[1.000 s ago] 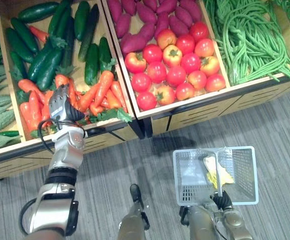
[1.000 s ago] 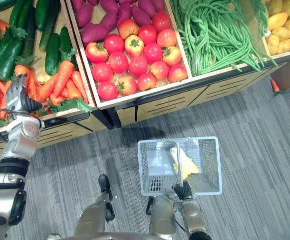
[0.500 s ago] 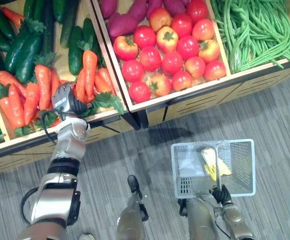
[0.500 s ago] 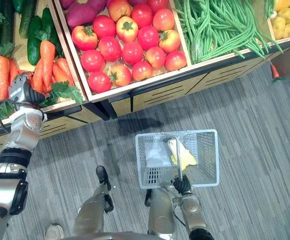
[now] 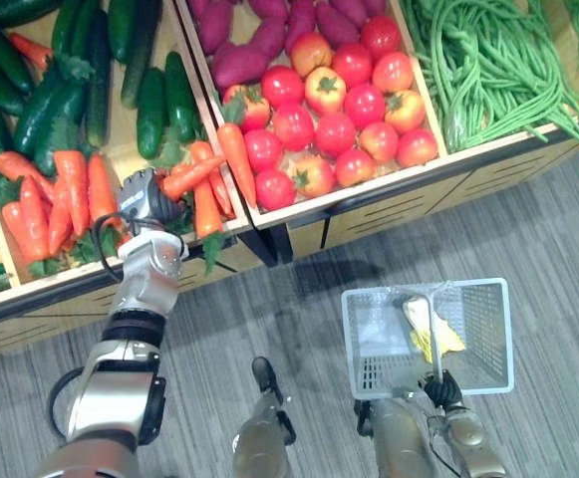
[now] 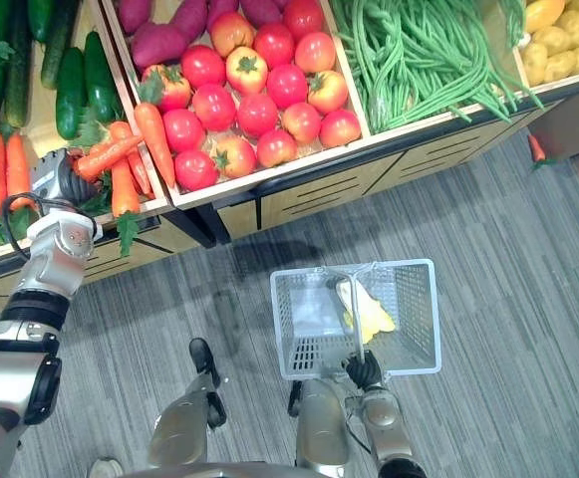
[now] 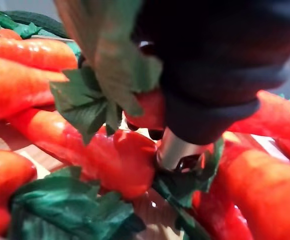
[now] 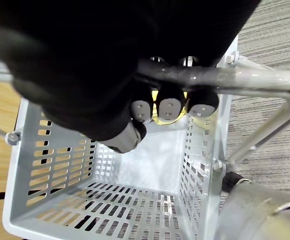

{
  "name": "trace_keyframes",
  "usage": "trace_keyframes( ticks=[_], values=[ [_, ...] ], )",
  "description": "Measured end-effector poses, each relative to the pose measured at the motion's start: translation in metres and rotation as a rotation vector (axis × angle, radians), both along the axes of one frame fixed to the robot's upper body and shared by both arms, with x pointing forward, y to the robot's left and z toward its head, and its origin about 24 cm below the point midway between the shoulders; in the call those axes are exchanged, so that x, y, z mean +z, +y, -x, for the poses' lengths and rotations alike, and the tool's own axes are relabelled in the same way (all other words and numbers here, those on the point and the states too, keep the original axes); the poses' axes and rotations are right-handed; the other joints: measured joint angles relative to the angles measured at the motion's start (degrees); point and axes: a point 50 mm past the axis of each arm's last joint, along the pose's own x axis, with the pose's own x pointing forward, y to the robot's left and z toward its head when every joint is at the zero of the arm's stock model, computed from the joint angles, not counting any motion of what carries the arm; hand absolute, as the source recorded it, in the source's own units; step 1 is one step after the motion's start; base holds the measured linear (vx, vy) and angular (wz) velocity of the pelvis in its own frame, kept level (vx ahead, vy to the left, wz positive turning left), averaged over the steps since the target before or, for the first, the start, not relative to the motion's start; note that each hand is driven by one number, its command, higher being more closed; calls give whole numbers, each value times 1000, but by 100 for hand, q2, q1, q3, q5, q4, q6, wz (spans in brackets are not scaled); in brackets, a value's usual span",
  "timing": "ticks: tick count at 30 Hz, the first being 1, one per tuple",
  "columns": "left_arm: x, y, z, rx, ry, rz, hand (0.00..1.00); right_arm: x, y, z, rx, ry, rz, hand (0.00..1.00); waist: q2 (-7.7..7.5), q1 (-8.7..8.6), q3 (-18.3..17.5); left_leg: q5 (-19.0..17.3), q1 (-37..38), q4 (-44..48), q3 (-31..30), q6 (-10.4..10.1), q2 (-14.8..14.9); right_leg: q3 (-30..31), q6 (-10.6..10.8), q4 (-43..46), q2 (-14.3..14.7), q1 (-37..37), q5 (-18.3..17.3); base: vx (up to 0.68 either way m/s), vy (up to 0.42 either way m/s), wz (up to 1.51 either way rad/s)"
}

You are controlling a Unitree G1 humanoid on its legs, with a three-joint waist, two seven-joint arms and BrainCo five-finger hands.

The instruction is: Pick vegetable in the basket

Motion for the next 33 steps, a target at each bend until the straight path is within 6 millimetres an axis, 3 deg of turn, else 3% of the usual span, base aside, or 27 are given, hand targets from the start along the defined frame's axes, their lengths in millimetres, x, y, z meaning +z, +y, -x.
trace_keyframes(
  ticks=[10,17,21,24,26,29,33],
  values=[
    [23,1,10,1,-127,-6,100,-11,-6,15,-42,70,-6,100,29,12,-139,65,314,1,-315,54,-40,-361,7,0,-73,513,-9,18,17,16],
    [28,1,20,-3,-171,-39,100,-22,-14,34,-104,157,-22,100,86,-19,-621,106,386,-3,-520,112,-120,-539,82,-116,-115,757,-102,-20,10,12],
    [31,-7,31,-50,-214,-67,100,-26,-22,47,-143,201,-10,100,196,-69,-941,133,395,-36,-601,150,-104,-639,73,-152,-113,863,-134,-50,10,14],
    [32,-19,40,-121,-252,-96,100,-26,-30,51,-130,223,36,100,276,-108,-1100,127,509,-43,-571,151,-105,-609,88,-267,-107,998,-121,-47,20,-4],
    [34,-37,49,-215,-288,-127,100,-22,-41,50,-108,224,88,100,329,-120,-1237,56,533,-44,-495,126,-108,-510,150,-378,-97,1016,-52,-14,42,-21],
    [27,-74,60,-414,-293,-166,100,-5,-68,37,-68,179,207,100,413,-134,-1412,37,607,-45,-149,142,-130,-178,198,-647,-56,1017,235,26,56,-48],
    [16,-109,66,-624,-240,-195,100,28,-98,10,0,81,343,100,406,-179,-1465,27,877,-45,372,155,-171,349,226,-792,-43,1025,442,32,42,-70]
  ],
)
